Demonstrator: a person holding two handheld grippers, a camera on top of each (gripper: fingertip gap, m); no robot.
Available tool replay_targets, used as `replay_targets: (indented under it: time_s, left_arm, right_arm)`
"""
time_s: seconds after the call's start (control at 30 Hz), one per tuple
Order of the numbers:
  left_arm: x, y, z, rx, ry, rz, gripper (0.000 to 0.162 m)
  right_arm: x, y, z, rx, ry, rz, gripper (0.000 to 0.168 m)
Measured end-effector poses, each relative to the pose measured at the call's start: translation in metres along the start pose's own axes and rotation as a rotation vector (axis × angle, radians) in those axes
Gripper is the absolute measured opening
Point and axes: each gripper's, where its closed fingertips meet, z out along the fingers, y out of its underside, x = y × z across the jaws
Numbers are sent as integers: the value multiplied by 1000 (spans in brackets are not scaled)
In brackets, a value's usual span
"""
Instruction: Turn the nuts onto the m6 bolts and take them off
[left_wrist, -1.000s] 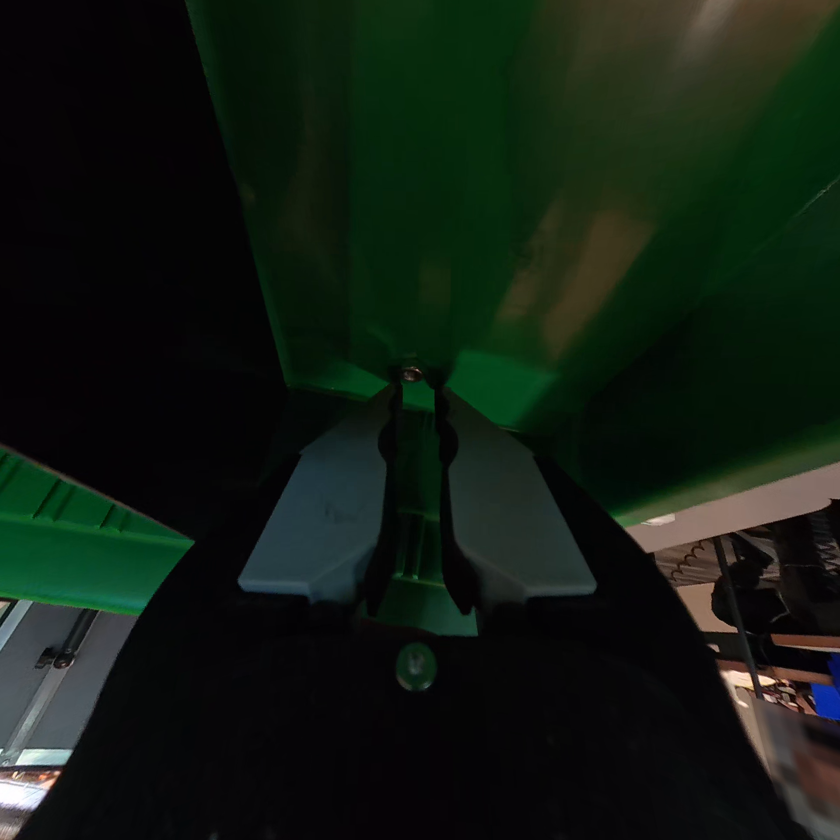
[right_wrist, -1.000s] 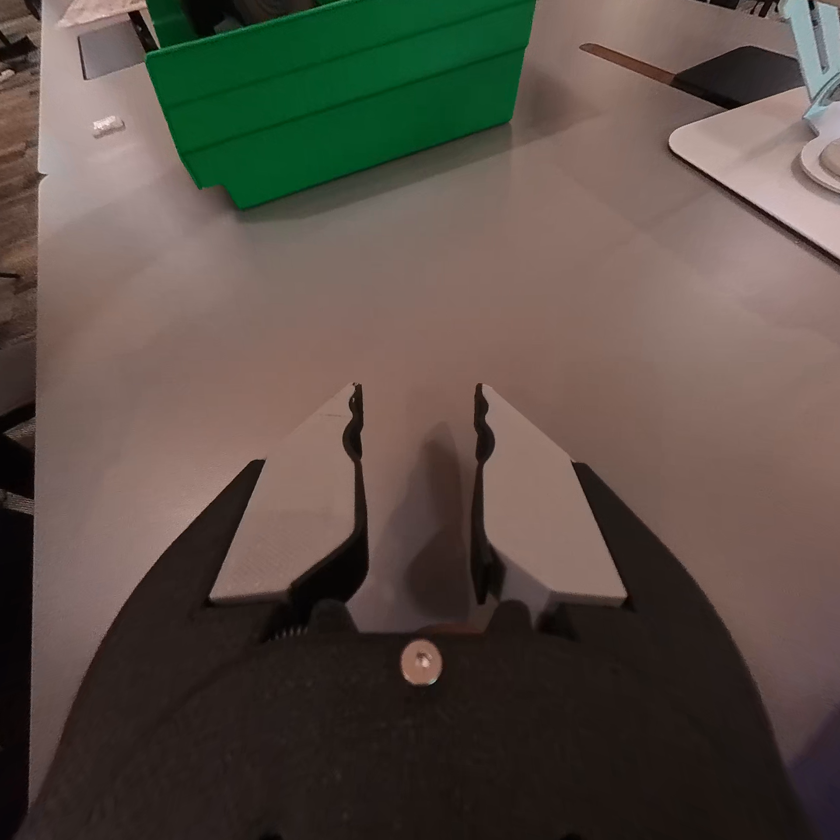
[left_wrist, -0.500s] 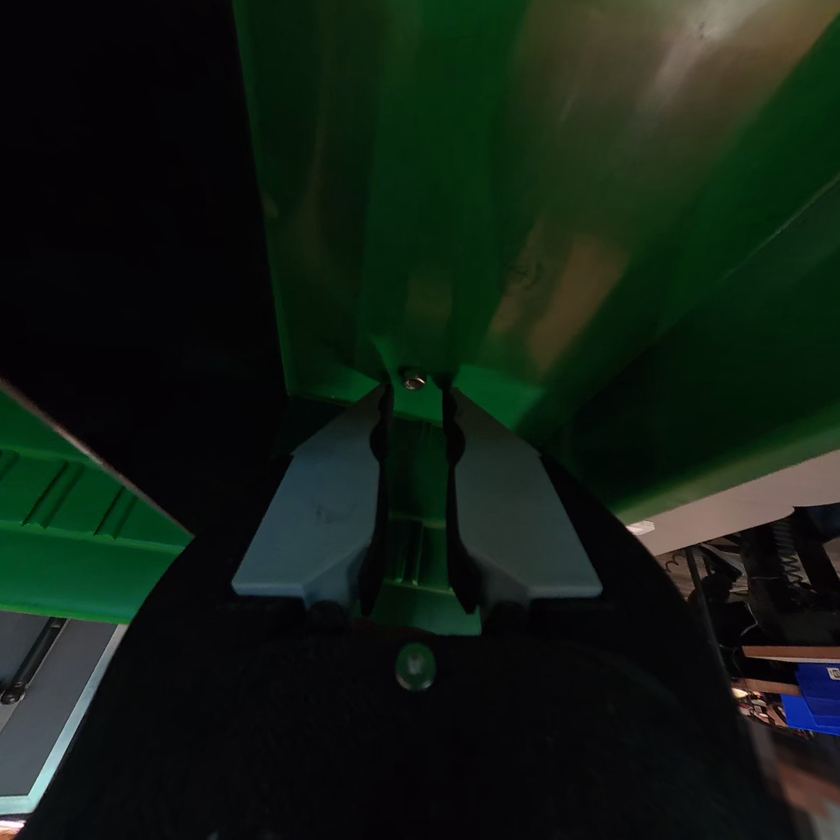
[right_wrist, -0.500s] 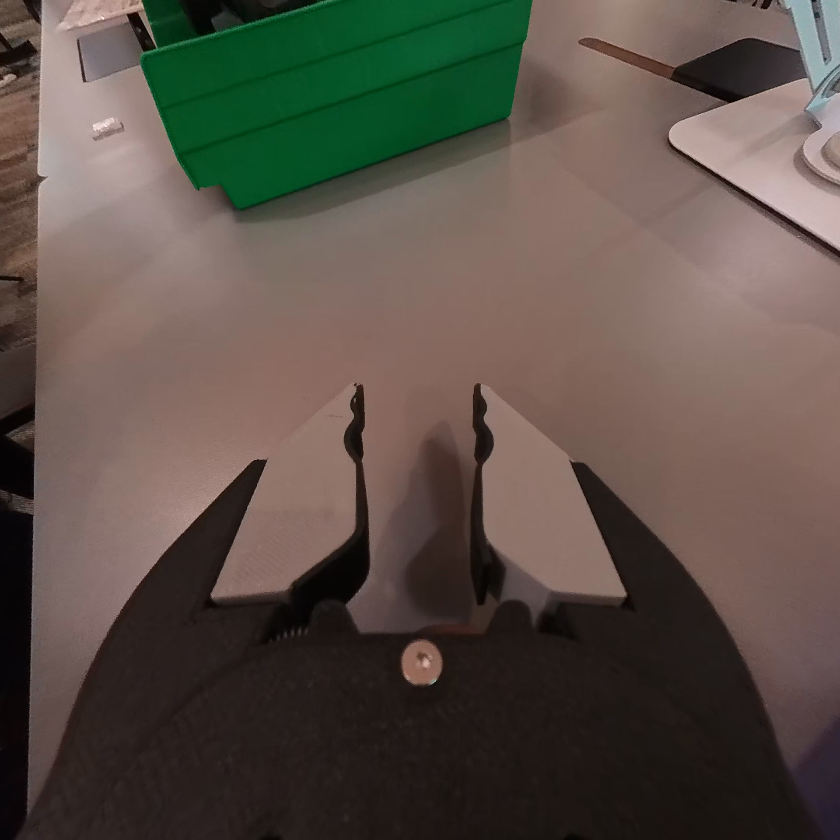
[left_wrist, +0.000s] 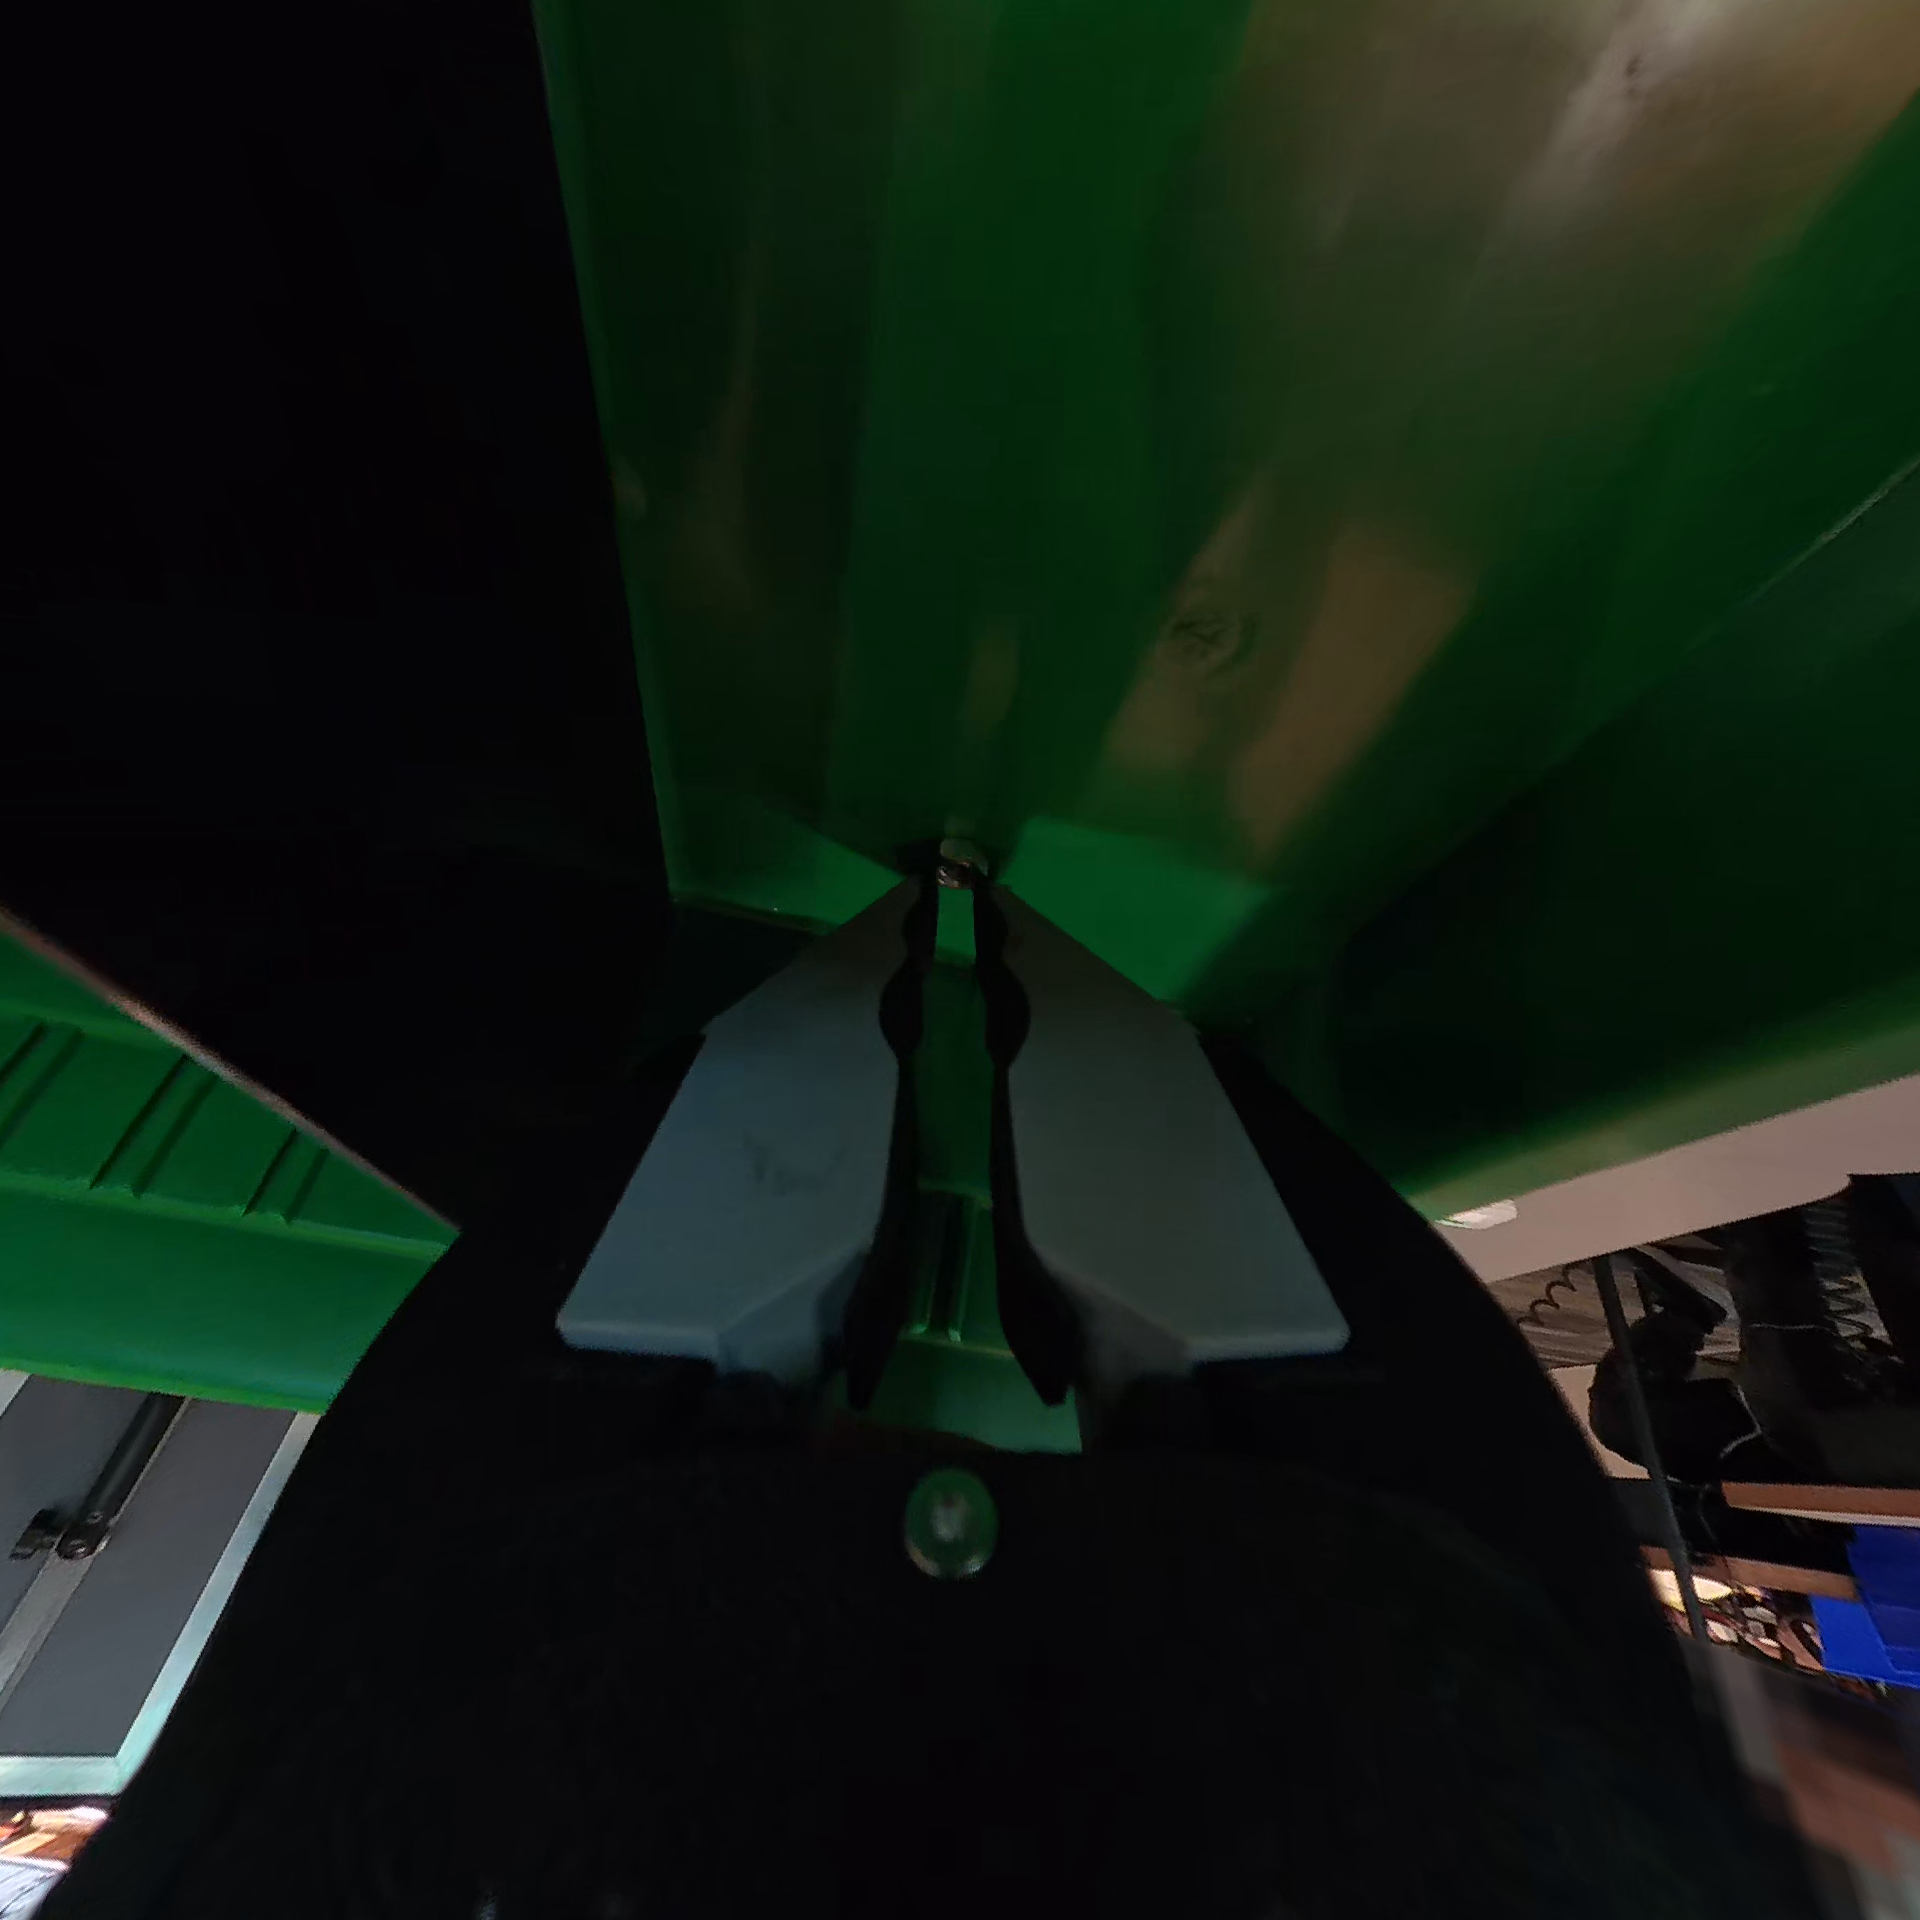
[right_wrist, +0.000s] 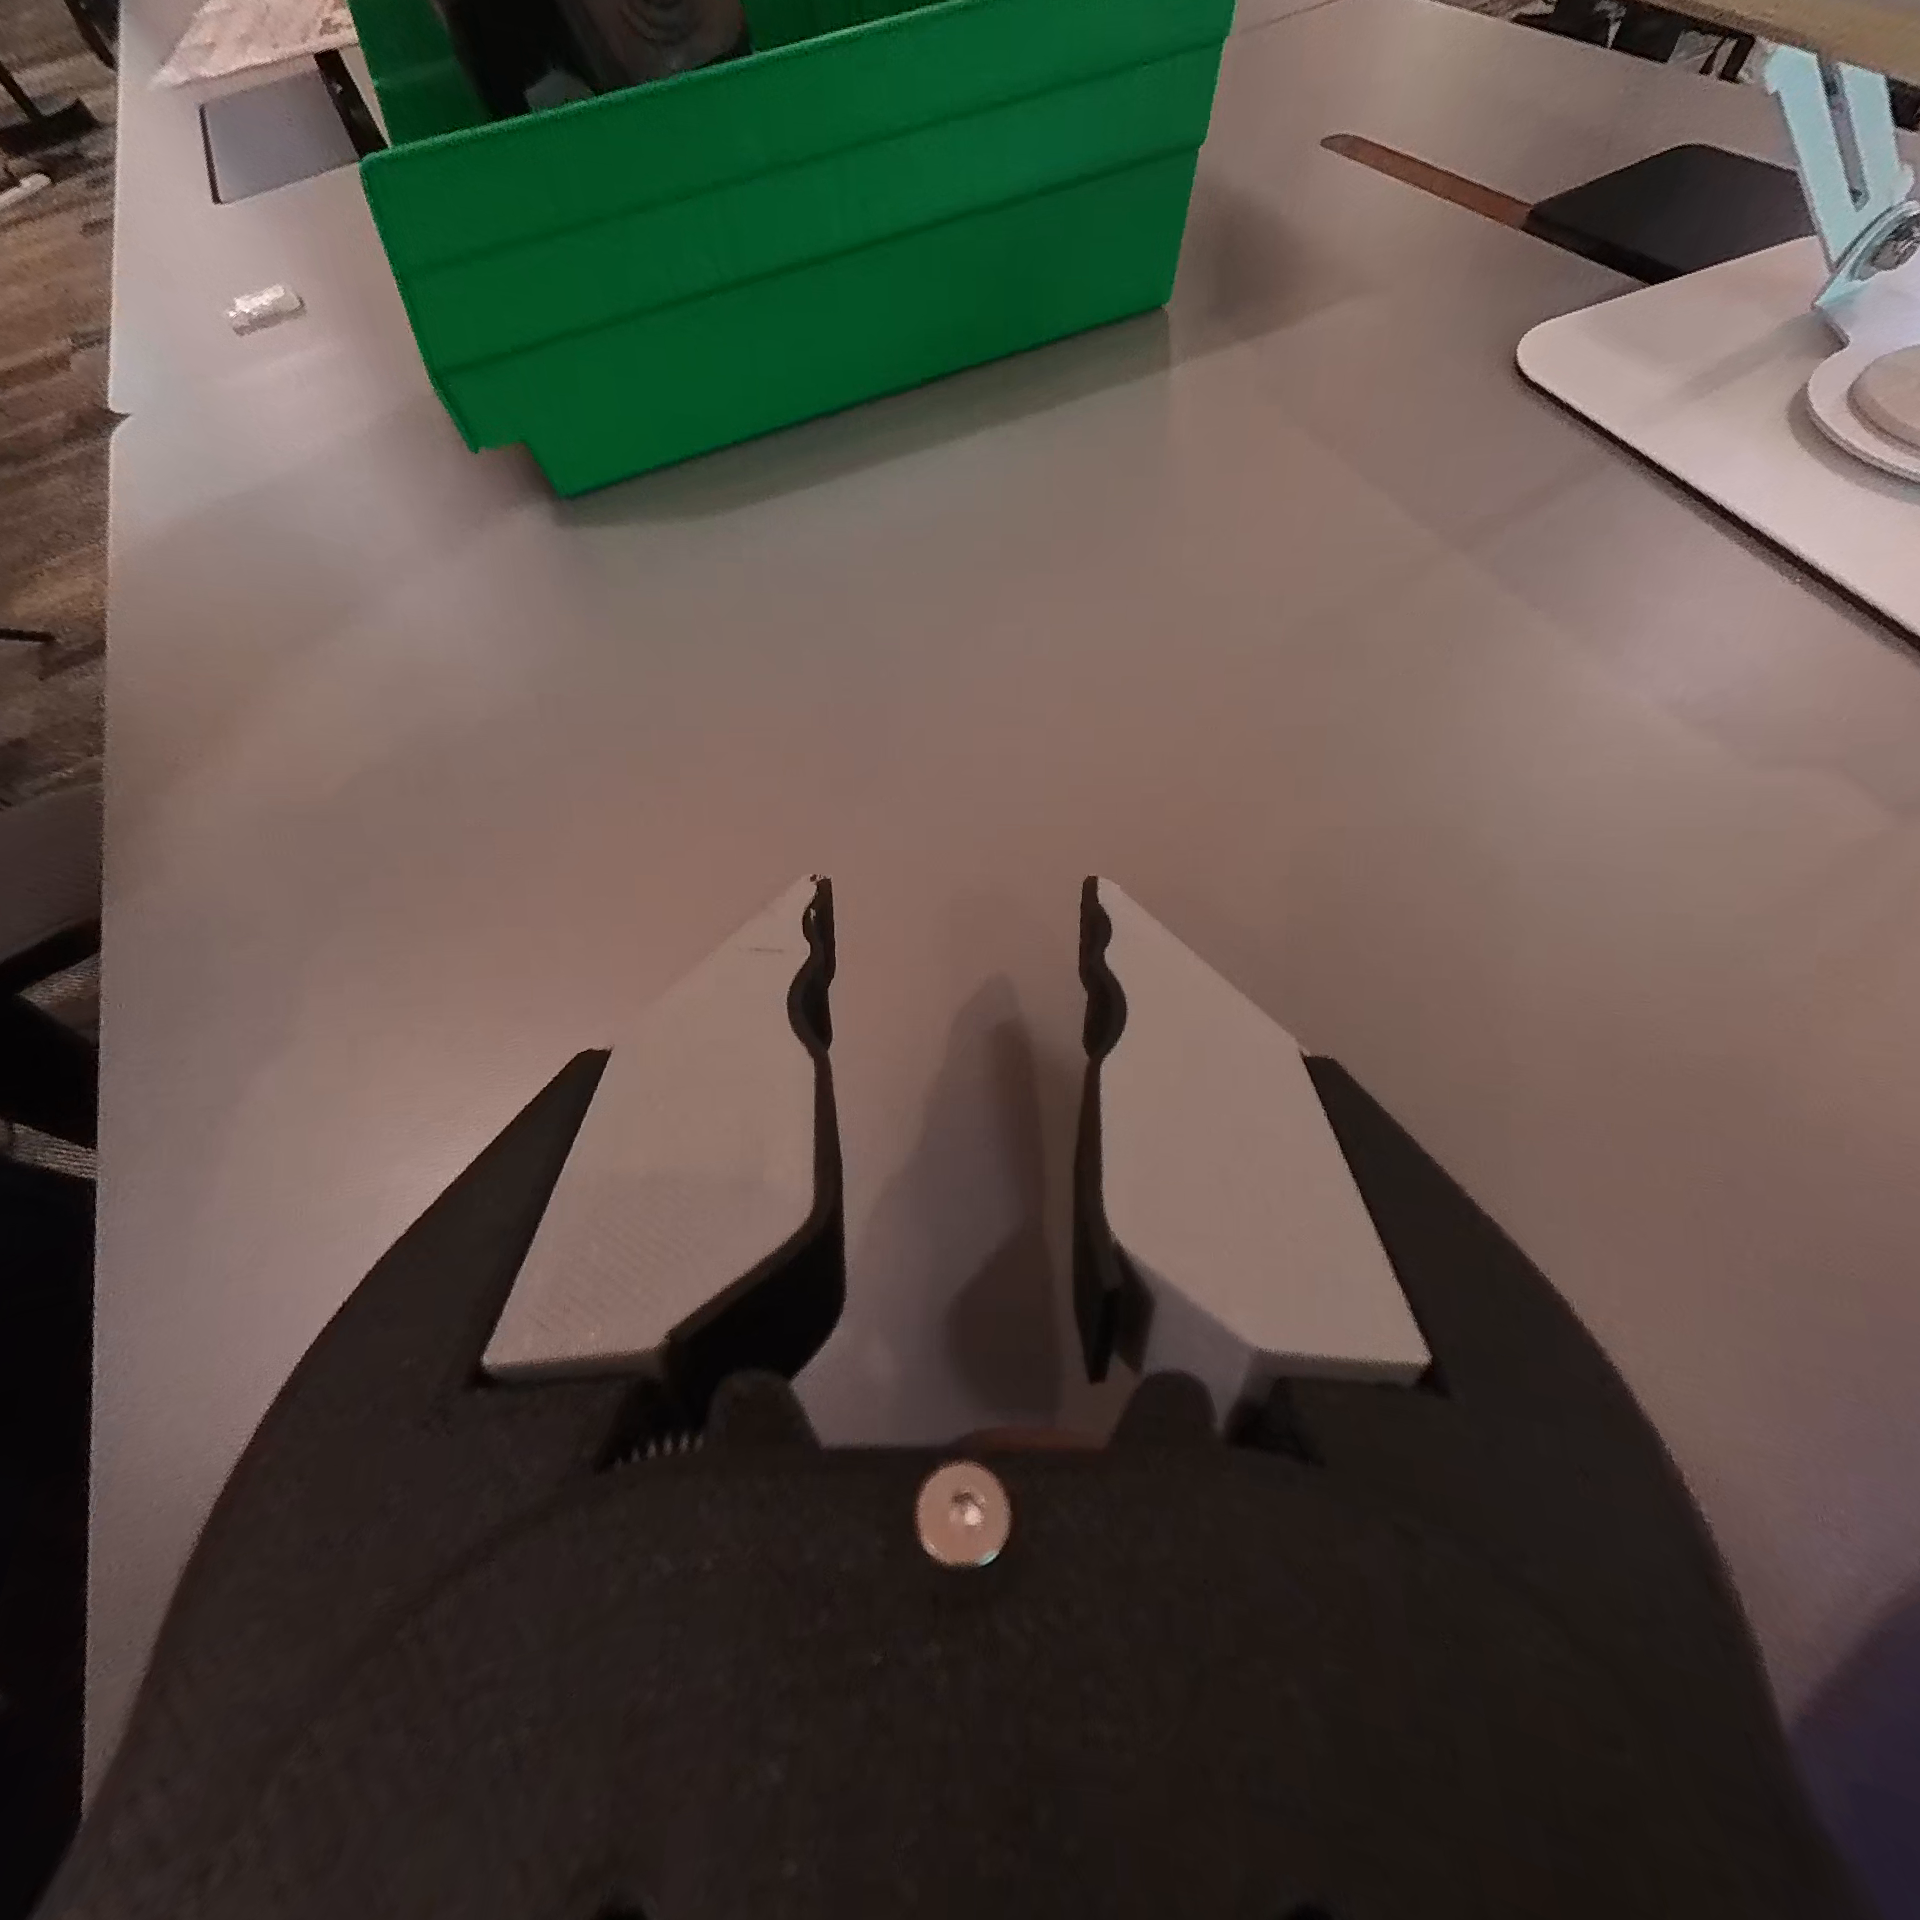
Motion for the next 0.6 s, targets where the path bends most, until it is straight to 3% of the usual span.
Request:
replay_targets:
  time_s: [0.03, 0.17, 0.6]
  left_arm:
    - [0, 0, 0, 0, 3, -3, 5]
    - [2, 0, -1, -4, 24, -9, 18]
    - [1, -2, 0, -9, 25, 4, 6]
  right_arm:
    - [0, 0, 0, 0, 2, -2, 44]
    - [0, -2, -2, 10, 1, 2, 44]
    - [-1, -3, -2, 10, -5, -1, 43]
